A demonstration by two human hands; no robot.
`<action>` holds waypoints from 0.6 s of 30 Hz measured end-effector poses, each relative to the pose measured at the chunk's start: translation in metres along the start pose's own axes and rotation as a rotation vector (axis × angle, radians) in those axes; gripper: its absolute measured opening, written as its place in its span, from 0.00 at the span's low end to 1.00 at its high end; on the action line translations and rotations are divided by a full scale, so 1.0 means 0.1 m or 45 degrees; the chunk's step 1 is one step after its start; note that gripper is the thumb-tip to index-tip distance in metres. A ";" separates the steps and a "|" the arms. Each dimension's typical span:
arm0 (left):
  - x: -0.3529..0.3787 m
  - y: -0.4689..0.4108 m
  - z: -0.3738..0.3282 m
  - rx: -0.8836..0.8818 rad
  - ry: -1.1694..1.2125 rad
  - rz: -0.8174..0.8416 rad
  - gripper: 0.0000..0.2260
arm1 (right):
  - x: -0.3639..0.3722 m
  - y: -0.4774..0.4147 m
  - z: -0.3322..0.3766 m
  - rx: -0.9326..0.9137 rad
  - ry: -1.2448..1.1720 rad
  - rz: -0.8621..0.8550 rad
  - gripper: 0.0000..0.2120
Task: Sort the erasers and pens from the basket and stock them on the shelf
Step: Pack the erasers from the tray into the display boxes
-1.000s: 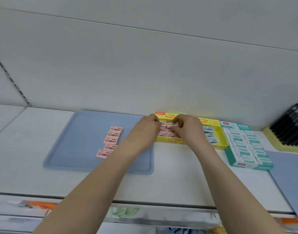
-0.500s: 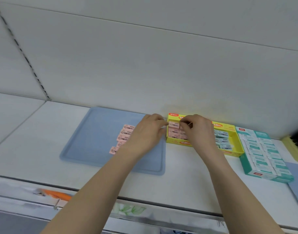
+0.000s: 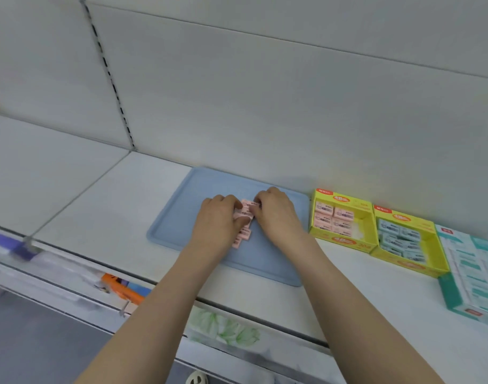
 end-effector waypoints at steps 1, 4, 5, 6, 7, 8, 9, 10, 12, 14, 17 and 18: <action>0.00 -0.01 -0.01 -0.012 0.021 0.015 0.14 | 0.00 0.00 -0.02 0.024 -0.047 -0.020 0.11; 0.00 -0.03 -0.05 -0.002 0.088 0.028 0.14 | -0.08 0.08 -0.06 0.082 -0.278 -0.116 0.06; -0.01 -0.04 -0.07 0.006 0.091 0.042 0.14 | -0.12 0.12 -0.09 0.081 -0.346 -0.152 0.06; -0.01 -0.05 -0.07 0.017 0.072 0.066 0.14 | -0.21 0.16 -0.11 0.072 -0.404 -0.196 0.06; -0.01 -0.07 -0.08 0.032 0.036 0.097 0.14 | -0.31 0.22 -0.16 0.072 -0.459 -0.250 0.05; 0.00 -0.09 -0.09 0.046 -0.004 0.122 0.14 | -0.43 0.27 -0.23 0.081 -0.506 -0.312 0.05; 0.00 -0.11 -0.10 0.054 -0.041 0.148 0.13 | -0.57 0.33 -0.33 0.107 -0.548 -0.379 0.04; -0.01 -0.13 -0.11 0.062 -0.062 0.164 0.13 | -0.71 0.39 -0.46 0.153 -0.591 -0.430 0.04; -0.02 -0.18 -0.13 0.054 -0.040 0.188 0.09 | -0.94 0.53 -0.78 0.267 -0.671 -0.443 0.04; -0.05 -0.20 -0.17 0.020 0.062 0.196 0.04 | -1.07 0.65 -1.07 0.365 -0.662 -0.316 0.05; -0.08 -0.20 -0.29 0.084 0.165 0.136 0.07 | -1.03 0.73 -1.26 0.484 -0.626 -0.092 0.07; -0.10 -0.19 -0.35 0.113 0.210 0.097 0.06 | -0.98 0.73 -1.27 0.499 -0.630 -0.064 0.07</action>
Point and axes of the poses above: each hand's wrist, its own y-axis away from the middle knuckle, its own x-axis out of the palm, z = x × y, the point moved 3 cm from there along -y, towards the middle knuckle, and after that the axes turned 2 degrees about -x, right-handed, at the moved point
